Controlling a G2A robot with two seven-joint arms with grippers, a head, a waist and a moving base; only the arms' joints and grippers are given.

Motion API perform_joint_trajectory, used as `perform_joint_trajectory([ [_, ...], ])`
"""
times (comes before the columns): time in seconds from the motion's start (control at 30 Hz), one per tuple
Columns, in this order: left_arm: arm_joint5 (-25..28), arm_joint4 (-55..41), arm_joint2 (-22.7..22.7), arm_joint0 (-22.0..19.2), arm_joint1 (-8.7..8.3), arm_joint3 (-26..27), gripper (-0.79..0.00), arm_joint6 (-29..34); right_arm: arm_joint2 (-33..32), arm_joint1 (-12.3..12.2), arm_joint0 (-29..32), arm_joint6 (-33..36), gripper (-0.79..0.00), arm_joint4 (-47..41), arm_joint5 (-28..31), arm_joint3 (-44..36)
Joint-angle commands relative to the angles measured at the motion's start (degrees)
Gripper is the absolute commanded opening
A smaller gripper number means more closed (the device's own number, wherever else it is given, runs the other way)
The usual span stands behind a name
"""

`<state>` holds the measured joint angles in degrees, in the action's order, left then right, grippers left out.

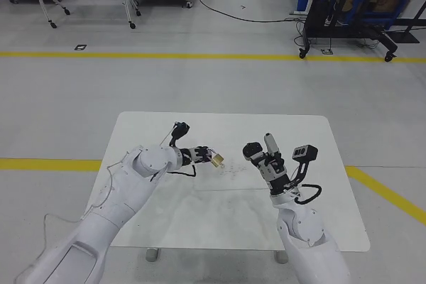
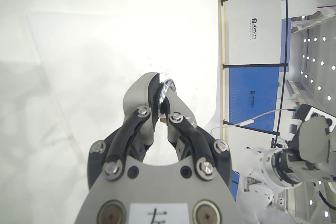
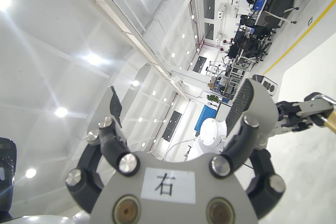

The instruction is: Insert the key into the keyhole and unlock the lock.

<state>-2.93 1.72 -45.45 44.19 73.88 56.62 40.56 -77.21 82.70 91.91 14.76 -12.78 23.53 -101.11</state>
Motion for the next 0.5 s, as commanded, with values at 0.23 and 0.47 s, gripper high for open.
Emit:
perform_joint_trajectory([
  [0.23, -3.5, 1.5, 4.0, -2.6, 2.52, -4.9, 0.000, 0.5, 0.0, 0.0, 0.0, 0.0, 0.000, 0.1, 0.0, 0.0],
  [0.47, 0.8, -2.3, 1.5, -2.9, 2.51, -6.9, 0.000, 3.4, 0.0, 0.0, 0.0, 0.0, 0.000, 0.1, 0.0, 0.0],
])
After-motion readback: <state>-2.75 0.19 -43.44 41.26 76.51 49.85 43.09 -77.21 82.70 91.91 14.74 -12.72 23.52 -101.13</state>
